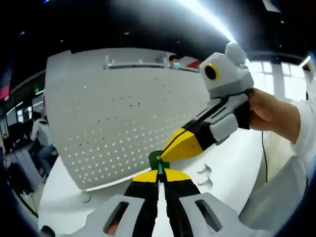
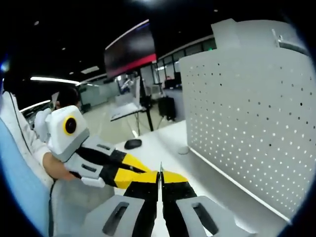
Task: Insert the hook assembly into the mounting plate slot until the hook locks in place.
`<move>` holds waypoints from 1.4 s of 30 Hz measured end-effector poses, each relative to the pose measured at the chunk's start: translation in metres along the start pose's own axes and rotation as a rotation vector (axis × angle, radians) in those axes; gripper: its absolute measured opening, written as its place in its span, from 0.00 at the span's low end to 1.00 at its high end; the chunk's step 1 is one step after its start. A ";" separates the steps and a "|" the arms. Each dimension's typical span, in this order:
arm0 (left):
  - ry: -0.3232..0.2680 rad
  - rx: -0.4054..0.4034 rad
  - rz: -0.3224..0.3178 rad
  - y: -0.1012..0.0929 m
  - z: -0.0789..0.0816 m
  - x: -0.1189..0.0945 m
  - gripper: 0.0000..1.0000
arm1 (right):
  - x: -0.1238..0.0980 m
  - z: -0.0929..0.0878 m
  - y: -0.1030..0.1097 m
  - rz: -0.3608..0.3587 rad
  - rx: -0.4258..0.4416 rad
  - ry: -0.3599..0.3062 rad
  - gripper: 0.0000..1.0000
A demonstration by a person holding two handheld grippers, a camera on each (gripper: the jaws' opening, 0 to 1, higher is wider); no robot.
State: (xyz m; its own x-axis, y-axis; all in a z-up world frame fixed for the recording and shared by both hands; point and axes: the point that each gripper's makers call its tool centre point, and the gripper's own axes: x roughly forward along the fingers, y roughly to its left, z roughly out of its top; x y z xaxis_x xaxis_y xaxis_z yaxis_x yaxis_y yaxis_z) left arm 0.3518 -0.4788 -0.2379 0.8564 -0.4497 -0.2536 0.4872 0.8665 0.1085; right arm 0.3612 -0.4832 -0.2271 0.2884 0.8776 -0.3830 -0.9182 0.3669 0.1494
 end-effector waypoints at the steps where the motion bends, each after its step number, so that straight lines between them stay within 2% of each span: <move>1: -0.005 0.004 0.004 0.001 0.000 0.000 0.04 | 0.000 0.002 0.000 -0.002 0.001 -0.009 0.00; 7: -0.024 -0.016 0.011 0.003 0.001 -0.001 0.04 | 0.001 0.003 0.000 -0.006 0.012 -0.015 0.00; 13: -0.074 -0.014 0.033 0.003 0.007 -0.005 0.09 | 0.001 0.005 0.001 -0.004 0.035 -0.023 0.00; 17: -0.078 0.001 0.040 0.003 0.008 -0.005 0.09 | 0.001 0.009 0.004 0.023 0.088 -0.054 0.00; 22: -0.118 0.009 0.070 0.010 0.016 -0.009 0.08 | 0.001 0.009 0.004 0.031 0.115 -0.061 0.00; 27: -0.106 0.010 0.066 0.010 0.012 -0.007 0.06 | 0.001 0.011 0.007 0.050 0.146 -0.076 0.00; 42: -0.132 0.014 0.060 0.011 0.016 -0.009 0.04 | 0.002 0.013 0.009 0.048 0.145 -0.071 0.00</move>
State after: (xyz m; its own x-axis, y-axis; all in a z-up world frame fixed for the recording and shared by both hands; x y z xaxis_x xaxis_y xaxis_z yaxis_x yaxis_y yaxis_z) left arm 0.3526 -0.4688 -0.2190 0.8987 -0.4225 -0.1176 0.4359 0.8900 0.1336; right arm 0.3569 -0.4742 -0.2148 0.2682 0.9130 -0.3075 -0.8840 0.3601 0.2980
